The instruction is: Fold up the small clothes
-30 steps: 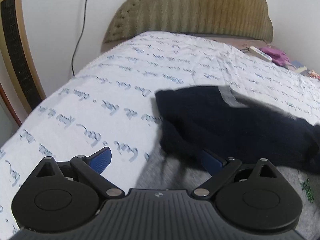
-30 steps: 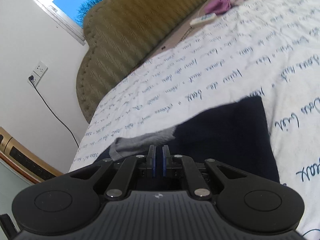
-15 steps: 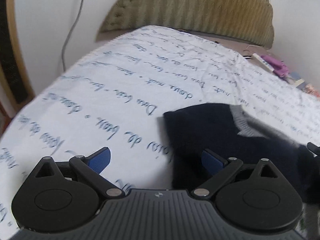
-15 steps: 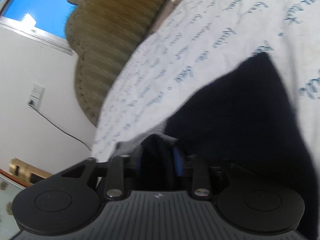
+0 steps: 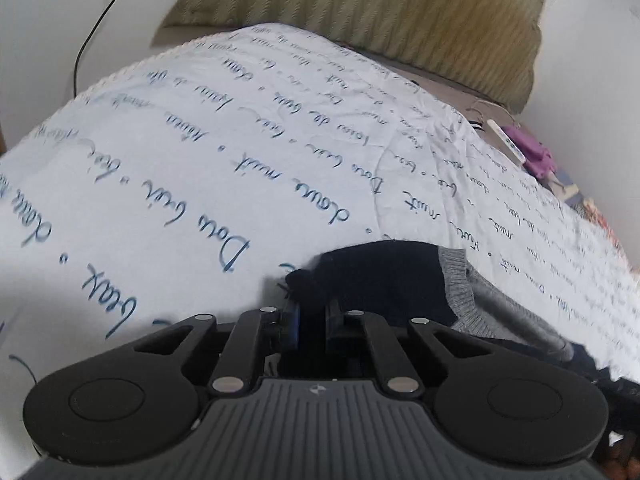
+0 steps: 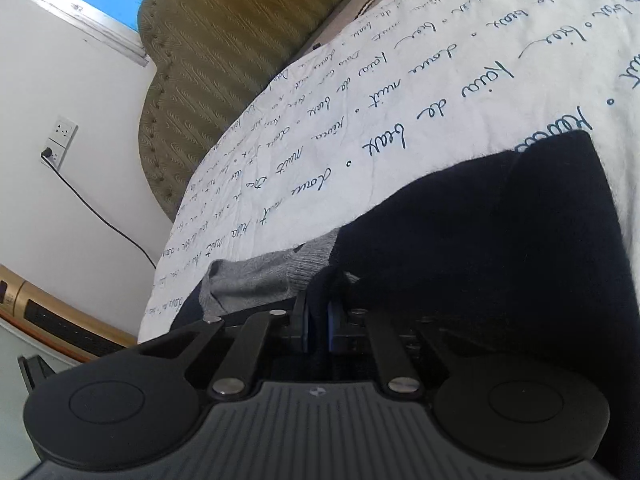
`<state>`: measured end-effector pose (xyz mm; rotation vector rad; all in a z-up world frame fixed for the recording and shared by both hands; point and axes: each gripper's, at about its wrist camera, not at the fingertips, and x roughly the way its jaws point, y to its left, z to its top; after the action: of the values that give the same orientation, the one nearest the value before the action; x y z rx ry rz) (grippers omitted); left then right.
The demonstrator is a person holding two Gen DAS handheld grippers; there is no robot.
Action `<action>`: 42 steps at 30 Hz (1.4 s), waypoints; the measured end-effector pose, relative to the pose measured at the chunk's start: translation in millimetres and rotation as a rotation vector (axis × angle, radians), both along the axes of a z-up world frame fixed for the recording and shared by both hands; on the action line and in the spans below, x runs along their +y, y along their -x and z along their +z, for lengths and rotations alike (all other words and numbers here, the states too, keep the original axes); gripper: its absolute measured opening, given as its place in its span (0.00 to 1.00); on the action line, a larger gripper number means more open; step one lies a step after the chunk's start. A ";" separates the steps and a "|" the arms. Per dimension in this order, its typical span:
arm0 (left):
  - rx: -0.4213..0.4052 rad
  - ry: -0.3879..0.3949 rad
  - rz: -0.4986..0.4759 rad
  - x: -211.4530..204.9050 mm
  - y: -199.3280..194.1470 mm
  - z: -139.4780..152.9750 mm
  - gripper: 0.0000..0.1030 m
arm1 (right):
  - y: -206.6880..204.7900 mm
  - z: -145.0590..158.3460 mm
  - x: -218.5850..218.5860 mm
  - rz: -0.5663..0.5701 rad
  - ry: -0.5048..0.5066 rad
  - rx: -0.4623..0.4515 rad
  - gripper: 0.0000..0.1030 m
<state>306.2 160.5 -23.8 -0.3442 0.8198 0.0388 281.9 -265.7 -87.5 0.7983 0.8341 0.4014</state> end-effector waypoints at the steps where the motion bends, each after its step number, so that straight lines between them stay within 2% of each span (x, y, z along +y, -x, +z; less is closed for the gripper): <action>1: -0.017 -0.039 -0.009 -4.7 0.6 3.3 0.08 | 5.1 4.9 0.5 -0.004 0.022 -0.028 0.06; 6: -0.175 -0.205 -0.083 -30.7 7.4 27.7 0.08 | 37.2 44.1 -2.7 -0.030 0.110 -0.163 0.05; 8: -0.166 -0.266 -0.114 -42.8 -0.8 25.5 0.10 | 45.9 54.3 -7.5 -0.048 0.131 -0.187 0.05; 10: -0.104 -0.308 -0.133 -51.4 -14.5 12.3 0.14 | 44.0 55.1 -8.4 -0.057 0.166 -0.171 0.05; 11: -0.069 -0.331 -0.142 -53.9 -21.3 3.9 0.22 | 39.6 52.5 -6.3 -0.056 0.193 -0.150 0.05; 12: -0.050 -0.358 -0.132 -54.8 -24.1 -2.2 0.23 | 35.9 48.4 -5.0 -0.063 0.216 -0.123 0.06; 13: -0.051 -0.380 -0.121 -54.0 -22.7 -4.9 0.32 | 32.5 43.8 -4.2 -0.067 0.225 -0.104 0.08; 14: -0.059 -0.396 -0.115 -52.4 -20.4 -4.6 0.46 | 30.8 39.4 -3.5 -0.062 0.230 -0.090 0.08; 15: -0.069 -0.427 -0.097 -51.6 -16.8 -1.7 0.54 | 31.0 36.1 -4.5 -0.071 0.248 -0.070 0.10; 16: -0.082 -0.454 -0.083 -50.5 -12.2 2.4 0.70 | 32.7 35.8 -4.7 -0.093 0.279 -0.059 0.10; 17: -0.107 -0.484 -0.070 -50.3 -5.6 7.3 0.80 | 37.0 36.6 -4.6 -0.112 0.314 -0.069 0.10; 20: -0.160 -0.555 -0.063 -55.8 16.2 23.5 0.88 | 55.1 47.8 -5.5 -0.187 0.423 -0.110 0.11; 23: -0.152 -0.526 -0.087 -67.8 42.0 29.5 0.90 | 77.5 61.4 3.3 -0.180 0.439 -0.195 0.11; 25: -0.135 -0.473 -0.116 -77.0 60.2 25.8 0.91 | 88.6 66.8 18.3 -0.121 0.449 -0.244 0.11; 27: -0.122 -0.462 -0.156 -88.1 69.8 14.7 0.93 | 93.2 65.5 36.3 -0.046 0.497 -0.261 0.11; 29: -0.083 -0.515 -0.178 -98.7 68.7 -1.7 0.90 | 86.5 54.9 48.5 0.005 0.548 -0.218 0.11; 30: -0.064 -0.539 -0.175 -101.0 68.4 -6.7 0.89 | 81.0 47.9 49.6 -0.006 0.573 -0.173 0.11; 32: -0.073 -0.526 -0.165 -98.7 74.5 -7.2 0.88 | 79.0 41.8 42.5 -0.058 0.567 -0.118 0.11; 34: -0.083 -0.499 -0.163 -96.0 80.5 -2.8 0.88 | 90.8 49.5 34.6 -0.080 0.513 -0.155 0.11; 36: -0.085 -0.480 -0.153 -97.1 84.0 0.0 0.88 | 100.1 55.0 34.8 -0.071 0.520 -0.191 0.11; 40: -0.088 -0.474 -0.150 -104.0 95.9 3.8 0.88 | 94.8 43.3 38.5 -0.056 0.568 -0.121 0.12; 42: -0.100 -0.470 -0.152 -106.4 104.8 5.5 0.89 | 101.4 44.6 34.6 -0.093 0.545 -0.112 0.12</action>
<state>201.4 54.1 -18.4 0.1584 0.7111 0.0701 180.5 -231.1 -42.8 0.3031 0.7489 0.1208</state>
